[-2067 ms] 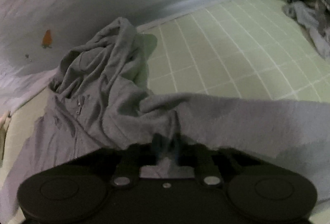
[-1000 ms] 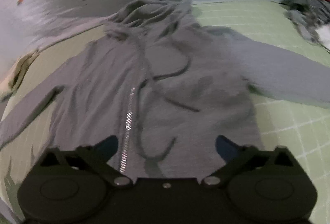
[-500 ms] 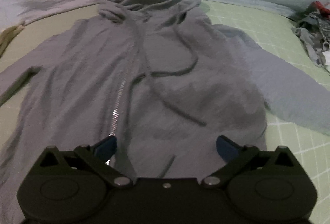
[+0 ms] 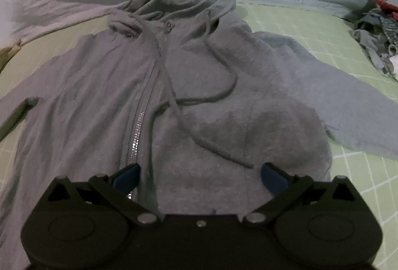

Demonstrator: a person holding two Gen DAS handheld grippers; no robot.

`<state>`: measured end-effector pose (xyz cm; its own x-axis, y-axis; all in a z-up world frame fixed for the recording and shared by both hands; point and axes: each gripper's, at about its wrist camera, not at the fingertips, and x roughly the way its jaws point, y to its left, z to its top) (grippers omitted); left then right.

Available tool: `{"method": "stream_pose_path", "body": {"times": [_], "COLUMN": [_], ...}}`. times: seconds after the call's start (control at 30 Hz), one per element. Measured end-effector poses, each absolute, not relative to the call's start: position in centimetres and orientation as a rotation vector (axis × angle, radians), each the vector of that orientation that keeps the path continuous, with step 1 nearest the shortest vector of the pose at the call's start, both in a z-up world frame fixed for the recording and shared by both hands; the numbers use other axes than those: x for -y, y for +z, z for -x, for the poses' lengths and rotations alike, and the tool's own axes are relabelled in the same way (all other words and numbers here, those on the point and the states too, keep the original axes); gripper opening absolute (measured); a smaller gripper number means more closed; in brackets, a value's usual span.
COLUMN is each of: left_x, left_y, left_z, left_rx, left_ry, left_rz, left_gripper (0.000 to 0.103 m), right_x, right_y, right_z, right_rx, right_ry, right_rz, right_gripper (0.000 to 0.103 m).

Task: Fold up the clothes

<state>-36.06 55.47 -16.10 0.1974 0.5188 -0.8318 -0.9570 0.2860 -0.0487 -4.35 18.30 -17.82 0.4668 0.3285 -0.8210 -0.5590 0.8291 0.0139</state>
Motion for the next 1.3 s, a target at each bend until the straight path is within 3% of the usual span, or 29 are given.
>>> {"method": "stream_pose_path", "body": {"times": [0.03,0.13,0.27,0.43,0.63,0.7,0.77,0.83,0.97,1.1,1.2,1.3], "left_x": [-55.5,-55.5,-54.9,-51.3,-47.3,-47.1,-47.8,-48.5,-49.9,-51.4,-52.4,-53.2], "left_y": [-16.1,-16.0,-15.8,-15.5,-15.4,-14.9,-14.2,-13.5,-12.8,-13.3,-13.8,-14.3], "left_z": [35.5,33.6,30.1,24.2,21.1,21.5,23.1,24.9,28.6,31.1,32.1,31.9], "left_rx": [-0.826,-0.850,-0.826,-0.814,-0.834,-0.834,-0.805,-0.767,-0.716,-0.681,-0.651,-0.683], "left_ry": [1.130,1.078,0.939,0.721,0.569,0.574,0.616,0.663,0.784,0.927,1.013,1.043], "left_rz": [0.632,0.572,0.583,0.519,0.552,0.558,0.622,0.688,0.757,0.840,0.893,0.885], "left_gripper": [0.059,0.048,0.021,0.021,0.027,0.038,0.055,0.061,0.070,0.070,0.080,0.080], "right_x": [-18.3,-18.3,-18.2,-18.0,-17.9,-17.9,-17.8,-17.7,-17.4,-17.2,-17.2,-17.2], "right_y": [-17.8,-17.9,-18.0,-18.0,-18.1,-18.1,-18.2,-18.3,-18.4,-18.6,-18.6,-18.6], "right_z": [4.4,4.4,4.4,4.5,4.7,4.8,4.9,5.1,5.5,5.8,5.8,5.8], "right_rx": [-0.934,-0.927,-0.919,-0.912,-0.904,-0.895,-0.886,-0.873,-0.839,-0.815,-0.814,-0.813], "right_ry": [0.550,0.546,0.548,0.551,0.553,0.553,0.553,0.554,0.558,0.562,0.565,0.565], "right_rz": [0.270,0.263,0.260,0.258,0.256,0.252,0.249,0.245,0.236,0.229,0.230,0.230], "right_gripper": [0.103,0.103,0.103,0.103,0.103,0.103,0.103,0.103,0.103,0.103,0.103,0.103]}}
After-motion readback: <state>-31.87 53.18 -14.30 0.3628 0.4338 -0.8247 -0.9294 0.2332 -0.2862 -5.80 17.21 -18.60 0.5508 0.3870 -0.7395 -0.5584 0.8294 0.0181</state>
